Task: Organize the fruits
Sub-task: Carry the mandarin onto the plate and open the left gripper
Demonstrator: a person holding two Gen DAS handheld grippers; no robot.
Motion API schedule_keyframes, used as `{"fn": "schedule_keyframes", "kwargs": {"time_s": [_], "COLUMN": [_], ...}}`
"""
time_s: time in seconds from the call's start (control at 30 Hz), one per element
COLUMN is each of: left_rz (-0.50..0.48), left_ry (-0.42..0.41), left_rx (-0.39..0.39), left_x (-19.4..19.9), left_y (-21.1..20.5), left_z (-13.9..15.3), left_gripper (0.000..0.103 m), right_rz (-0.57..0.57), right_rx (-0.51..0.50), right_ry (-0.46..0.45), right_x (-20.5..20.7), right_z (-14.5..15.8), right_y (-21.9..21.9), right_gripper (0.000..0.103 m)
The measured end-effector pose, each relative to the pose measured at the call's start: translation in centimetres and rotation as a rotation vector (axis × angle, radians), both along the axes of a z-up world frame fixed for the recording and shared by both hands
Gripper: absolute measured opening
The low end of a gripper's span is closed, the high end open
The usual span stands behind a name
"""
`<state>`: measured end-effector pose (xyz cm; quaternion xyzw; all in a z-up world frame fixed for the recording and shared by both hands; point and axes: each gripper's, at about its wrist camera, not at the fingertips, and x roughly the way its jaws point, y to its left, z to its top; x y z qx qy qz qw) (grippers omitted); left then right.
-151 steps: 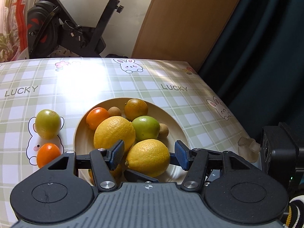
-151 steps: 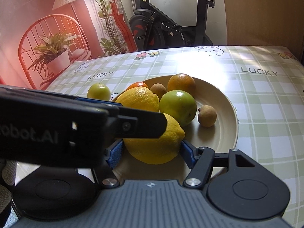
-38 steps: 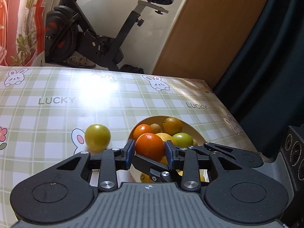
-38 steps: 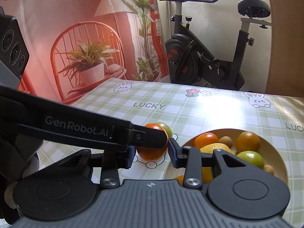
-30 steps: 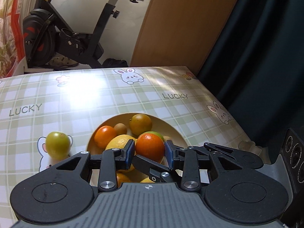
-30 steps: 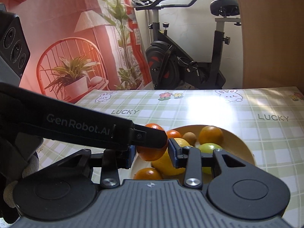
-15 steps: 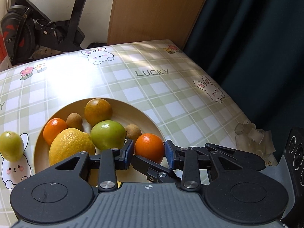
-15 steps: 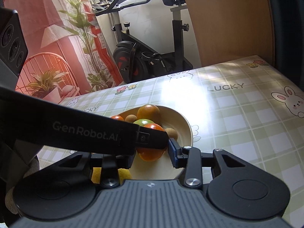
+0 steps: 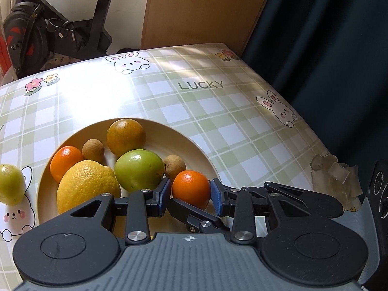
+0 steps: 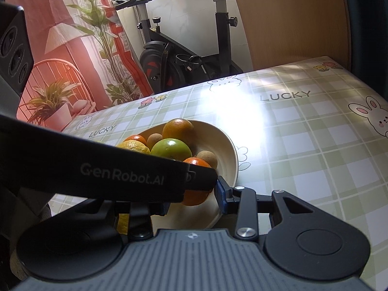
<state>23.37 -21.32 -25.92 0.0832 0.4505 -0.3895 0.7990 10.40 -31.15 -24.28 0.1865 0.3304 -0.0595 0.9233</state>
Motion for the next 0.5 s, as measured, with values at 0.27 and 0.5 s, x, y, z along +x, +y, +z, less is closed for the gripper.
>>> {"fn": "schedule_keyframes", "kwargs": {"time_s": [0.27,0.5], "left_rz": [0.008,0.016], "left_ry": [0.006,0.000], "left_rx": [-0.017,-0.097], "left_x": [0.0,0.1], "left_y": [0.3,2.2], "left_z": [0.1,1.8], "left_gripper": [0.038,0.038], "right_rz": [-0.004,-0.008], "right_rx": [-0.024,-0.046], "right_ry": [0.003,-0.001], "right_x": [0.1,-0.3], "right_z": [0.0,0.7], "right_y": [0.2,0.4], "right_gripper": [0.040,0.041]}}
